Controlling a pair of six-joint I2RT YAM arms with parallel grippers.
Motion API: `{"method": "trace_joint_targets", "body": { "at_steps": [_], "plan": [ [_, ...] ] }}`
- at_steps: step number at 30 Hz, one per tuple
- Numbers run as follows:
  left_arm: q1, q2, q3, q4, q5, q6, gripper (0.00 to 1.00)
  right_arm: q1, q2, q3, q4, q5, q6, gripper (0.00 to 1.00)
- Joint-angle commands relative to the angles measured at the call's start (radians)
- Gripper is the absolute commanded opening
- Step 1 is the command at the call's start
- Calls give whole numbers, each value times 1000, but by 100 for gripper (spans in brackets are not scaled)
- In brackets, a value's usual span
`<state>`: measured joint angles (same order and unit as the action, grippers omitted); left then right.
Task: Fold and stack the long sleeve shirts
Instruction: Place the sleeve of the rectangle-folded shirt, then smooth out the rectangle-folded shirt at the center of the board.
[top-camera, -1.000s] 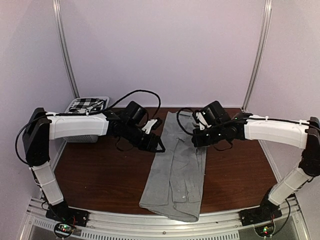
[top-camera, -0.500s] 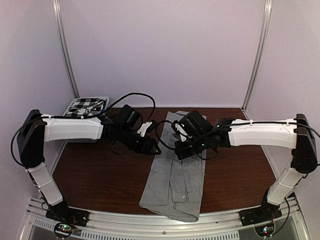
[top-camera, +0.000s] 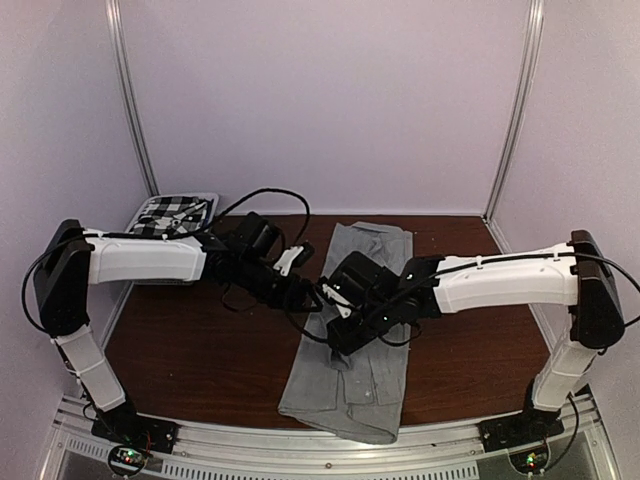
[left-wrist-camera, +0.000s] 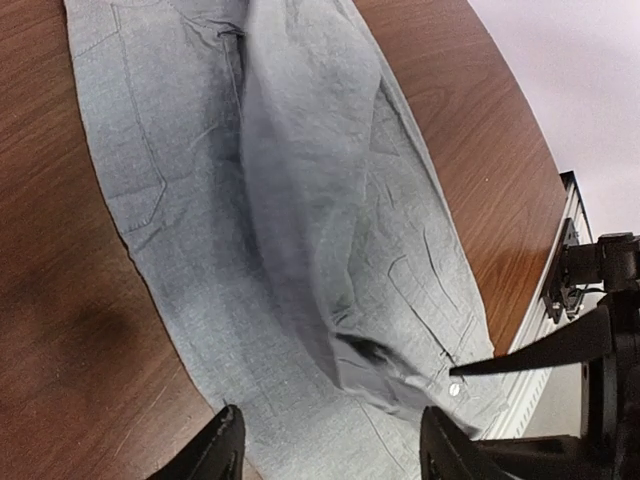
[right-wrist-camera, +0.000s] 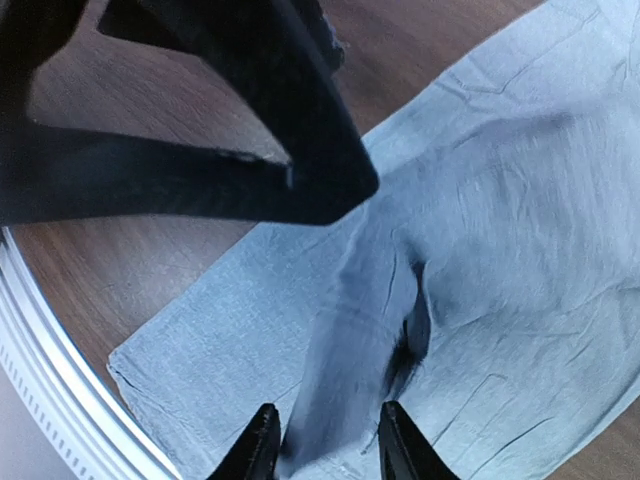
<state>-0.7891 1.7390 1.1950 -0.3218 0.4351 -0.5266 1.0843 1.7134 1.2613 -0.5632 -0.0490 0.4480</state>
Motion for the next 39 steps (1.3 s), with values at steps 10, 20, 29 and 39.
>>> {"method": "trace_joint_targets", "body": {
  "at_steps": [10,20,29,39],
  "plan": [
    [4,-33,-58,6,-34,7,65,-141,-187,-93,105,85,64,62],
    [2,121,218,-7,-133,110,64,-459,-331,-342,419,-66,188,53],
    [-1,439,725,-47,-250,222,63,-550,-299,-452,586,-150,263,52],
    [-6,745,1075,-69,-331,279,60,-579,-200,-529,733,-231,317,51]
  ]
}}
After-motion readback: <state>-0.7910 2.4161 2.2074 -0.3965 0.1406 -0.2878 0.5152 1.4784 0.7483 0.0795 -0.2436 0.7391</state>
